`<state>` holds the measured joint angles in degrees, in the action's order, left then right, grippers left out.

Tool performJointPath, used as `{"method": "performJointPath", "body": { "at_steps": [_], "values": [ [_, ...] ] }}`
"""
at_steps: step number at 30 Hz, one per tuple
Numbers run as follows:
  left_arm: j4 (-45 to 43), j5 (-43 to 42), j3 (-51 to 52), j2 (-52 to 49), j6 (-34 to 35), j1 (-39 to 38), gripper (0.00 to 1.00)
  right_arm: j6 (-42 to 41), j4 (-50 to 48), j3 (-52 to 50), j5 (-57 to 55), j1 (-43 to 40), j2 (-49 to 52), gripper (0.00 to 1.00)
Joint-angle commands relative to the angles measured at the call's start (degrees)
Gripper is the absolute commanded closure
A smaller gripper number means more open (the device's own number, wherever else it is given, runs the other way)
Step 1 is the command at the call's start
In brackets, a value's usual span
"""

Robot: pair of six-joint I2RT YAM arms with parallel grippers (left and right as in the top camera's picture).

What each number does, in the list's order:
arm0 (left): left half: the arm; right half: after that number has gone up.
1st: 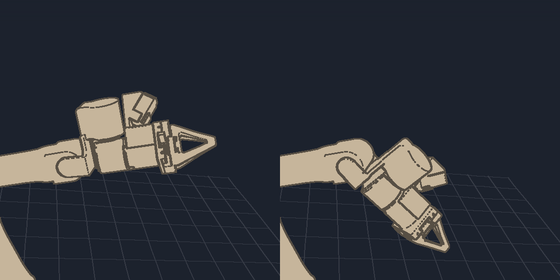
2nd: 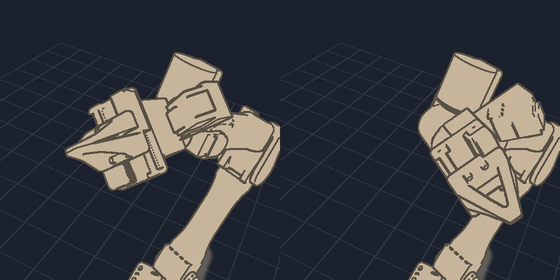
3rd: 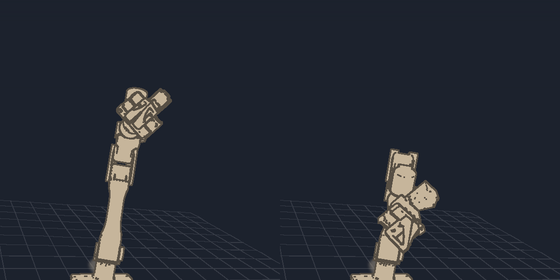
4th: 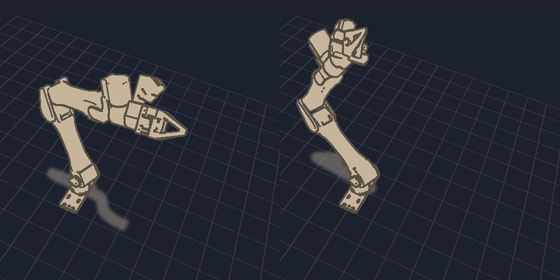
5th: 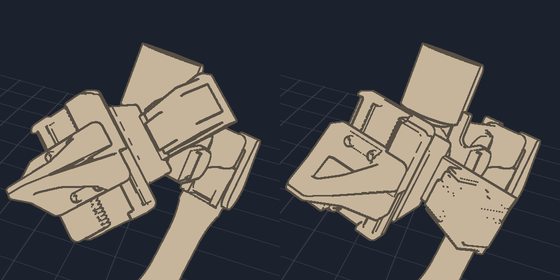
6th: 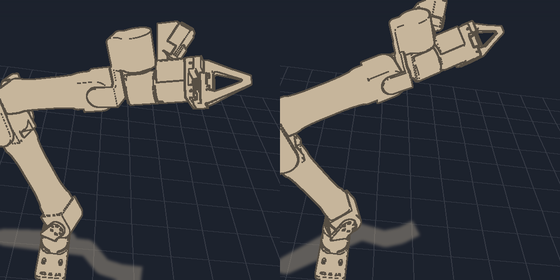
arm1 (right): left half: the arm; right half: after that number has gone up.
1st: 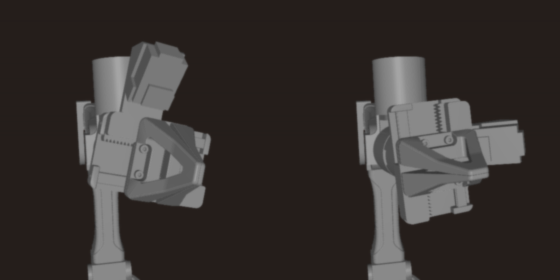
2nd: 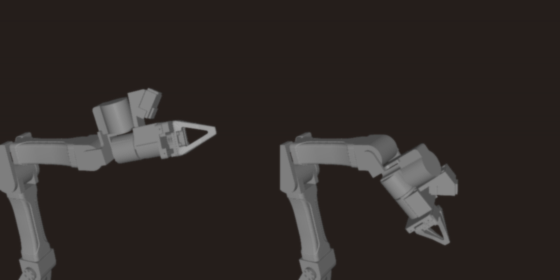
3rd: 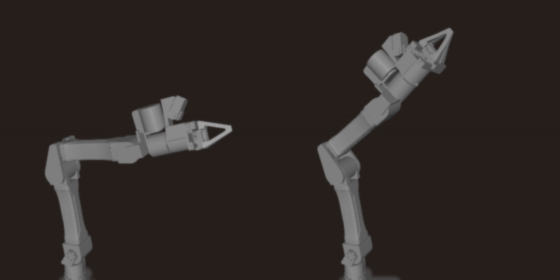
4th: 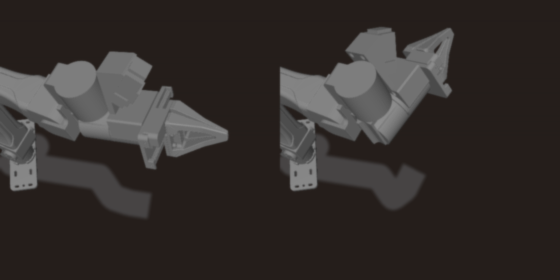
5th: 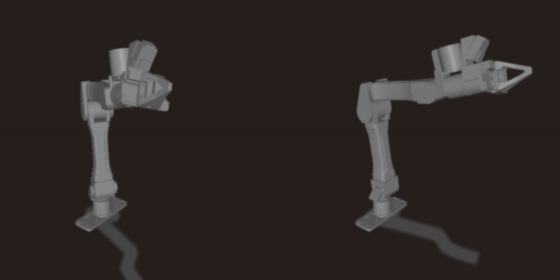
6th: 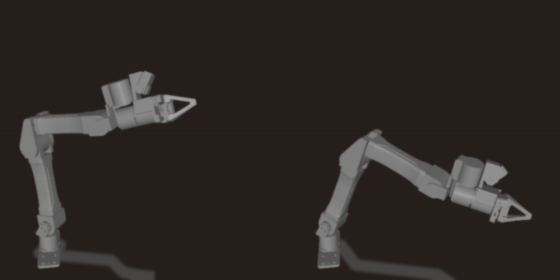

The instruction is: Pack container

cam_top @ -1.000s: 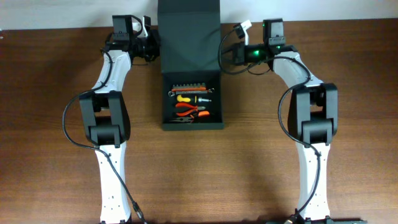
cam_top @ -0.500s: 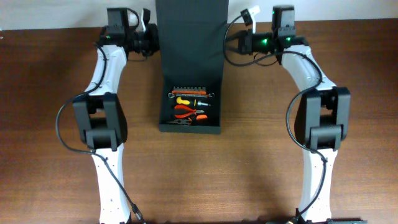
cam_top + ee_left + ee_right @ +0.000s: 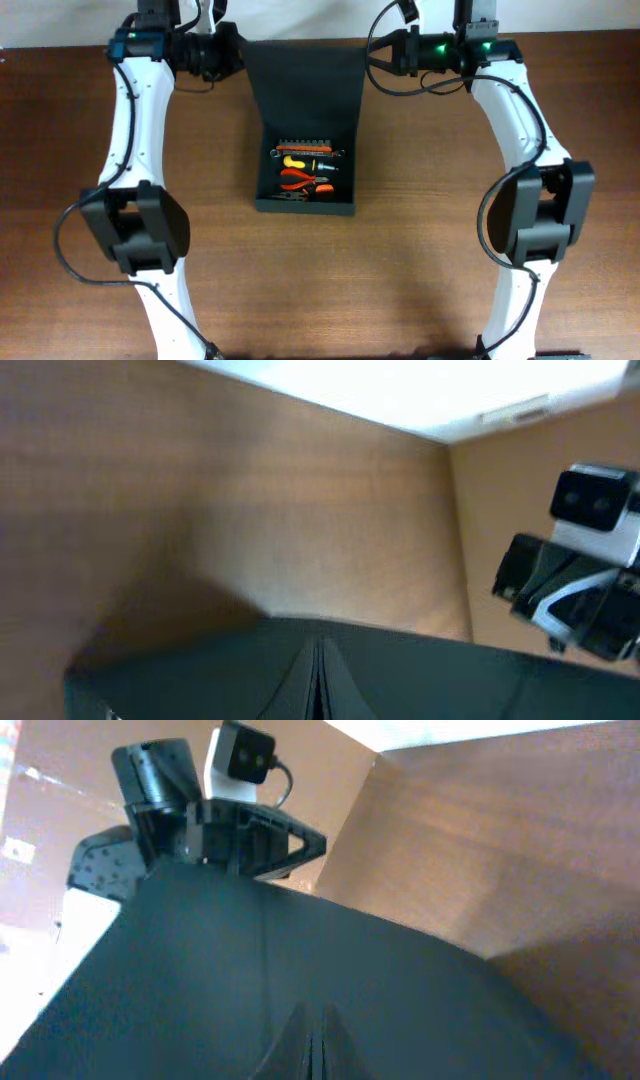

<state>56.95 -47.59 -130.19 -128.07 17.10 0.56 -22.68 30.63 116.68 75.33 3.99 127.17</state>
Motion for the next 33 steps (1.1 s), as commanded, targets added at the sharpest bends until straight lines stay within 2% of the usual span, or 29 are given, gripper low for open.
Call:
{"method": "performJointPath", "body": {
  "at_steps": [1, 9, 13, 18, 24, 29, 33],
  "values": [
    [4.1, 3.3, -0.3, 4.7, -5.3, 0.2, 0.98, 4.2, 4.9, 1.0, -2.1, 1.3, -5.6, 0.96],
    [18.6, 8.7, -0.3, 8.7, -9.2, 0.1, 0.98, 18.9, 31.6, 1.0, -27.1, 5.3, -12.2, 0.96],
    [26.3, 15.2, -0.3, 8.7, -11.8, -1.1, 0.98, 23.0, 39.3, 1.0, -32.7, 8.0, -12.4, 0.96],
    [30.3, 19.2, -0.3, 8.7, -14.2, -4.0, 0.98, 23.4, 44.9, 1.0, -43.4, 11.4, -12.4, 0.96],
    [30.0, 31.2, -0.3, 8.7, -14.2, -8.7, 0.98, 25.7, 54.1, 1.0, -51.7, 13.8, -12.4, 0.96],
    [26.8, 35.9, 0.2, 8.4, -15.7, -11.7, 0.97, 25.7, 59.6, 0.4, -55.7, 16.1, -12.4, 0.96],
    [25.6, 39.1, 2.5, 7.2, -15.7, -13.3, 0.97, 25.7, 60.0, -2.0, -56.8, 19.2, -12.4, 0.96]
  ]
}}
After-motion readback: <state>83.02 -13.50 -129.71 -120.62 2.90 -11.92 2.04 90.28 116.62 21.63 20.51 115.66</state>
